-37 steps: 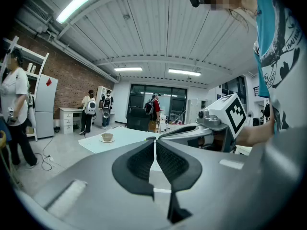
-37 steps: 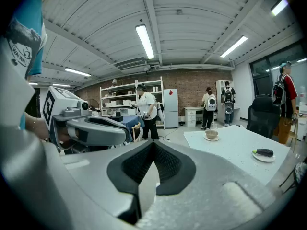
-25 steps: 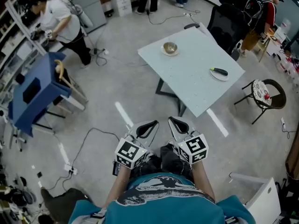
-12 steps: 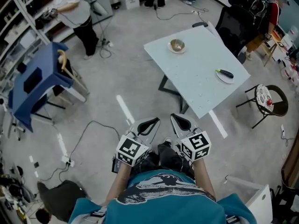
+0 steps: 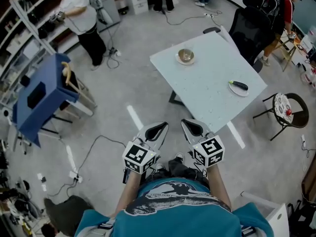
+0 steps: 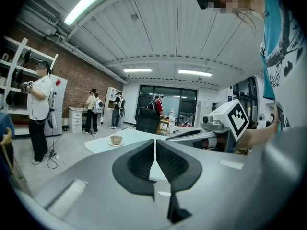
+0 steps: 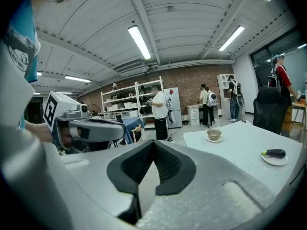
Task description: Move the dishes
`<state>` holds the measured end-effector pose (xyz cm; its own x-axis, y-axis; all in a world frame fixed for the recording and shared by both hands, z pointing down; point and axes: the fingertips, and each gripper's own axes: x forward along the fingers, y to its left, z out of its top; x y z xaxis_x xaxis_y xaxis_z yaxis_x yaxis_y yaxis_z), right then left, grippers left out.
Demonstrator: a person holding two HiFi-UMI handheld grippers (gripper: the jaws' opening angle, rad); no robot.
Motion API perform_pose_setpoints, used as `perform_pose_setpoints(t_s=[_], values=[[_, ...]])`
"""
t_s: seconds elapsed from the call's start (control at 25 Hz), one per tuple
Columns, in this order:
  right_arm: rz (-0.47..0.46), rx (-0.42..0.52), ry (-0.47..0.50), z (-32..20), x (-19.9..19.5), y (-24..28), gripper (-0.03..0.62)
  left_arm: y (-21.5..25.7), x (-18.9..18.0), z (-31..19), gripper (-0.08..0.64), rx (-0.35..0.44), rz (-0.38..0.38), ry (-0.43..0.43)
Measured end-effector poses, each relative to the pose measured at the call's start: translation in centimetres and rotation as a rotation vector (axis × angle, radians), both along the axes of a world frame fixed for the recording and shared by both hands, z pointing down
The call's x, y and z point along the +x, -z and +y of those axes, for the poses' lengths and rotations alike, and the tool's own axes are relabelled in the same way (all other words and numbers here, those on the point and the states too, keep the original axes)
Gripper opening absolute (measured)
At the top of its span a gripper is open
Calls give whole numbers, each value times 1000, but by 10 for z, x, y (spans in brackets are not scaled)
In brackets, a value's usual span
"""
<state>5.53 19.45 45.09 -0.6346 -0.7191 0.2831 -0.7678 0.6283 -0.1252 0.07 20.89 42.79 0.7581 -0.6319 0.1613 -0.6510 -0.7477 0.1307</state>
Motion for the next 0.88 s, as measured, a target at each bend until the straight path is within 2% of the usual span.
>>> perform_pose_setpoints(t_s=[0.32, 0.64, 0.88], values=[[-22, 1, 5, -37, 34, -1, 3, 2, 40, -32, 21, 11, -15, -25], [-39, -22, 45, -52, 48, -12, 3, -8, 69, -47, 21, 29, -128, -24], [-53, -41, 47, -62, 56, -19, 3, -12, 82, -54, 21, 22, -145, -36]])
